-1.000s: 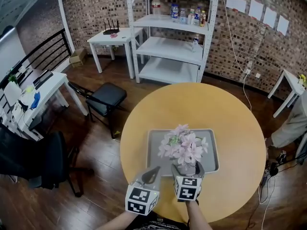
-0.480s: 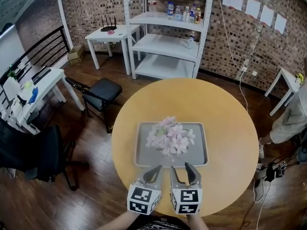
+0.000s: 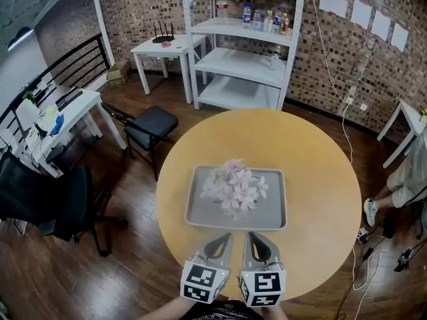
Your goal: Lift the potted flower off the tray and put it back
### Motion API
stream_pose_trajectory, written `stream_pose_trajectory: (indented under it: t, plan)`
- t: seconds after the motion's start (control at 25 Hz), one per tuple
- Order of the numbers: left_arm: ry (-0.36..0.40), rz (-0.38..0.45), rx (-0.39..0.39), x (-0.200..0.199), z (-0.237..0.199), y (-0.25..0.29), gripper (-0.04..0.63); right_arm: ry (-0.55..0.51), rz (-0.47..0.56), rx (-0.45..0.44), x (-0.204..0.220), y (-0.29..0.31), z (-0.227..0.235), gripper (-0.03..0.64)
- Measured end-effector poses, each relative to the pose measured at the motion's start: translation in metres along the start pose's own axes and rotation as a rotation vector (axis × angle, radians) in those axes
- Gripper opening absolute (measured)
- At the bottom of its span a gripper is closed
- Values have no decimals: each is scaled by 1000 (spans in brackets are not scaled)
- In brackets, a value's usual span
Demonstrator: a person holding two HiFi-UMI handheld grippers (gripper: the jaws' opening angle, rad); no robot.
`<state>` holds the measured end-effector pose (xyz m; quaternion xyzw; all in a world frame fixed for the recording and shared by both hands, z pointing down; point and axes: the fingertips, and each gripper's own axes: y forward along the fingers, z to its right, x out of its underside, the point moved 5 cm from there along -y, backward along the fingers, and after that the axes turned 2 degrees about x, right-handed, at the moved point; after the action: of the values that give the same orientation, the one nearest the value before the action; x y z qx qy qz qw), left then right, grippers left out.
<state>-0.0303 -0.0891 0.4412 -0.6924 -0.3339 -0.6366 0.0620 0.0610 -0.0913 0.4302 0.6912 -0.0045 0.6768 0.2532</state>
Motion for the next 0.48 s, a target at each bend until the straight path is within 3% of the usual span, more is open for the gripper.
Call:
stream_pose_trajectory:
  t: [0.48]
  plan:
    - [14, 4, -44, 1, 23, 5, 3, 2, 9, -82, 6, -10, 10, 0]
